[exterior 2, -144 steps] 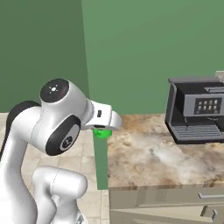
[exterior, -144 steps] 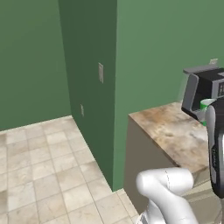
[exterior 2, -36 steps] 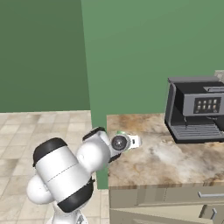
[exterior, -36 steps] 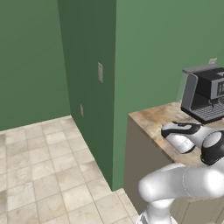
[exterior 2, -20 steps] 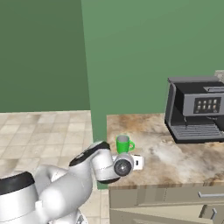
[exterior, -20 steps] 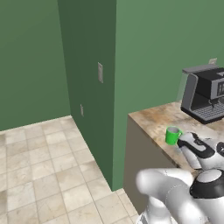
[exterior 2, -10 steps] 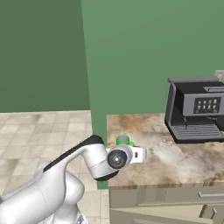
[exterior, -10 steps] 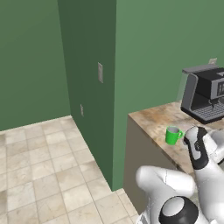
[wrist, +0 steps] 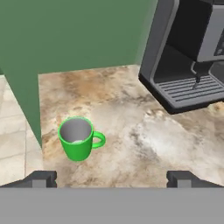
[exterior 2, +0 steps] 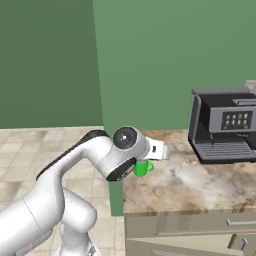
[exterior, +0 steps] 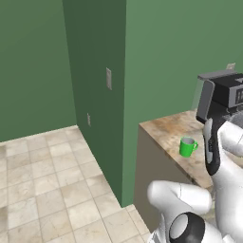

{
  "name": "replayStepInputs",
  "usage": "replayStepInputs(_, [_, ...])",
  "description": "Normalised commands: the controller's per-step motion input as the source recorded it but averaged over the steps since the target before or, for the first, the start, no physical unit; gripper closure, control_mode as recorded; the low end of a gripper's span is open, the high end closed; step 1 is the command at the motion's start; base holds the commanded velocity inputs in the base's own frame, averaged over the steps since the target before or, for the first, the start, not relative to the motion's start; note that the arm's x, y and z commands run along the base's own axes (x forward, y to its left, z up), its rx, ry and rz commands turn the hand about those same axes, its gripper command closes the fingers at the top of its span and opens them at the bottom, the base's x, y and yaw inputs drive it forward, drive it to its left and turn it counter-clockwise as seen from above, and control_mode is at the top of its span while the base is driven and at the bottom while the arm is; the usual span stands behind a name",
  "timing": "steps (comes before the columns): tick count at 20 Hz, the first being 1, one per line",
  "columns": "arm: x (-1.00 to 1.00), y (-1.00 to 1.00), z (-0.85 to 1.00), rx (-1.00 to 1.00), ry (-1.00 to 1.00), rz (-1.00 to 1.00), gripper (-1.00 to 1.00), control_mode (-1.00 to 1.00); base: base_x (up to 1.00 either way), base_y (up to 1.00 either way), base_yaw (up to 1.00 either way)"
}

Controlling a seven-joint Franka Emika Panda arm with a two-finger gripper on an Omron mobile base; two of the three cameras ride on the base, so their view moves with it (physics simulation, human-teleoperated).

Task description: Clear the mugs and bowl far away from the sink.

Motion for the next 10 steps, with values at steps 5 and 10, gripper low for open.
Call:
replayStepInputs(5, [-0.39,0.0,1.0,0.05,0.2,-0.2,-1.0,-1.0,0.0,0.0,0.0])
replayStepInputs(10, [-0.46,0.0,0.57,0.04,0.04,-0.3,-1.0,-1.0,0.0,0.0,0.0])
